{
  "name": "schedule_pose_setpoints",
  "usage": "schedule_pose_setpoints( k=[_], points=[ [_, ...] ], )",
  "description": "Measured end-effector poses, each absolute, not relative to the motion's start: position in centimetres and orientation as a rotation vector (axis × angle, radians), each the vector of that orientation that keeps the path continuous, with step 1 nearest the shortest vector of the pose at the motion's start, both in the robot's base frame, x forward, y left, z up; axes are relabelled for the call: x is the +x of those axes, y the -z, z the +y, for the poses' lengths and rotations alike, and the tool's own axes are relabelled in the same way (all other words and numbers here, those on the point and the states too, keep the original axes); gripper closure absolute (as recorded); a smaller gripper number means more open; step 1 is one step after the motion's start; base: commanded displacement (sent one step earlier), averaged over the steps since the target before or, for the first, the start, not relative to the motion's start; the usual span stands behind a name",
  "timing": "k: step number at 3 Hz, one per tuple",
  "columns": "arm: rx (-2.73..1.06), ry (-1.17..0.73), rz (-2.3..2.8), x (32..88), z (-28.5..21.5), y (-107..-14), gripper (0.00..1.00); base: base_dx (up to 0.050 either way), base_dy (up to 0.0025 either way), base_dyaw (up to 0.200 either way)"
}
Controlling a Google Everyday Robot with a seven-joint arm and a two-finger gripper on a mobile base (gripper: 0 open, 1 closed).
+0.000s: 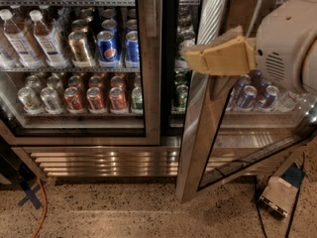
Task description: Open right fridge door
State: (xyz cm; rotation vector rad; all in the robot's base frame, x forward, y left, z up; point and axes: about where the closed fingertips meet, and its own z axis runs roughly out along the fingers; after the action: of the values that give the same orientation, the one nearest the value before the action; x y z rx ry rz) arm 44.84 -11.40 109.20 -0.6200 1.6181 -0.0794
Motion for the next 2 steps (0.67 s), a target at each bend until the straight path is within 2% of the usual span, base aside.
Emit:
schedule_pose_setpoints(
  k=[2],
  points=[
    [-0.620,0.079,1.618,44.84,-11.40,-109.20,0.00,0.000,0.00000,0.000]
  ],
)
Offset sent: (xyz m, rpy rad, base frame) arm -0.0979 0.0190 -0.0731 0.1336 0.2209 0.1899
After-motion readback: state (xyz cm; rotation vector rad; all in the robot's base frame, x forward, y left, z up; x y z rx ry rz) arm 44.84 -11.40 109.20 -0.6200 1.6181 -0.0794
